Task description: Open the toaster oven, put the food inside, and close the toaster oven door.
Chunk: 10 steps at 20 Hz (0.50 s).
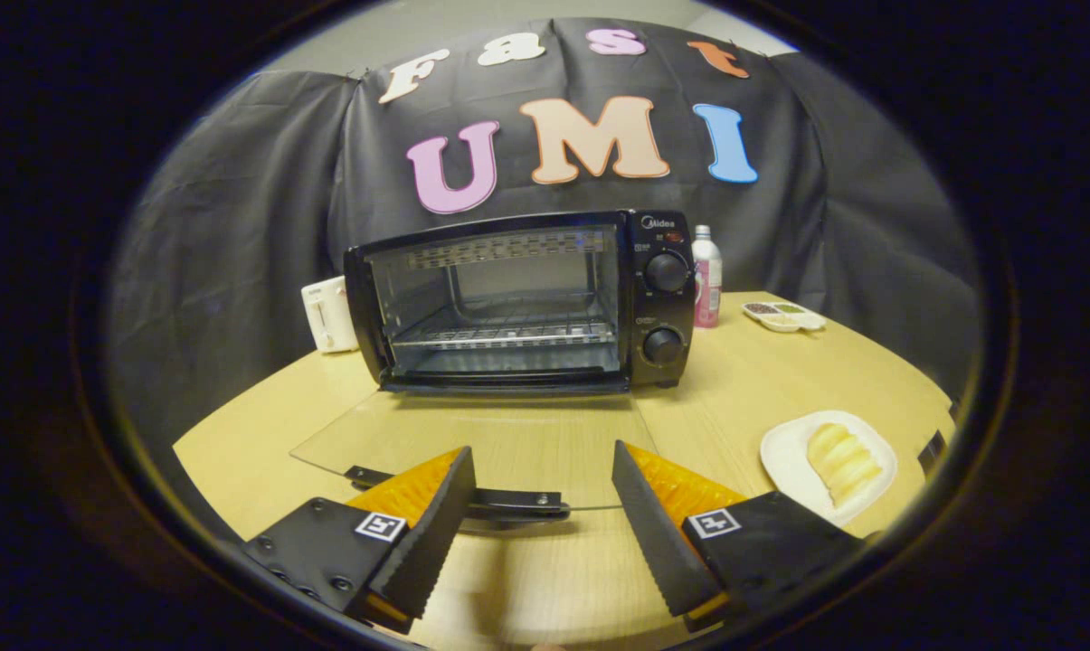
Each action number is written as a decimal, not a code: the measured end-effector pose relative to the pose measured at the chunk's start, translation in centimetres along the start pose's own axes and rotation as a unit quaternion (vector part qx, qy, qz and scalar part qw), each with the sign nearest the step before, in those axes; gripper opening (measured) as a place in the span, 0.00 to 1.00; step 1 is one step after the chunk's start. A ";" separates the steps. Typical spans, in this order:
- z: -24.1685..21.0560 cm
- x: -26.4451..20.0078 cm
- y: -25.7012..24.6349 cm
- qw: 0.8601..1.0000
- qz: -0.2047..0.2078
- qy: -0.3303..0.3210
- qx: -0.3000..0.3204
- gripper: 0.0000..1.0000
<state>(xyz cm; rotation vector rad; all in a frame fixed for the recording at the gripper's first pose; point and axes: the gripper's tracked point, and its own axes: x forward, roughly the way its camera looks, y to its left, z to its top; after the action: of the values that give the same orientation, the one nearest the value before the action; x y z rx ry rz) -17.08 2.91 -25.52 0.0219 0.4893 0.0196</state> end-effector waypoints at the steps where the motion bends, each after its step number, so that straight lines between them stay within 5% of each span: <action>1: 0.1 -0.1 0.1 1.000 -0.001 0.002 -0.005 0.96; 10: 2.6 -0.2 -1.9 0.999 -0.007 -0.028 0.039 0.96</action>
<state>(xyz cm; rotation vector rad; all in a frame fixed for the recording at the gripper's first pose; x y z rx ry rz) -16.05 0.95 -23.18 0.0943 0.4349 -0.0135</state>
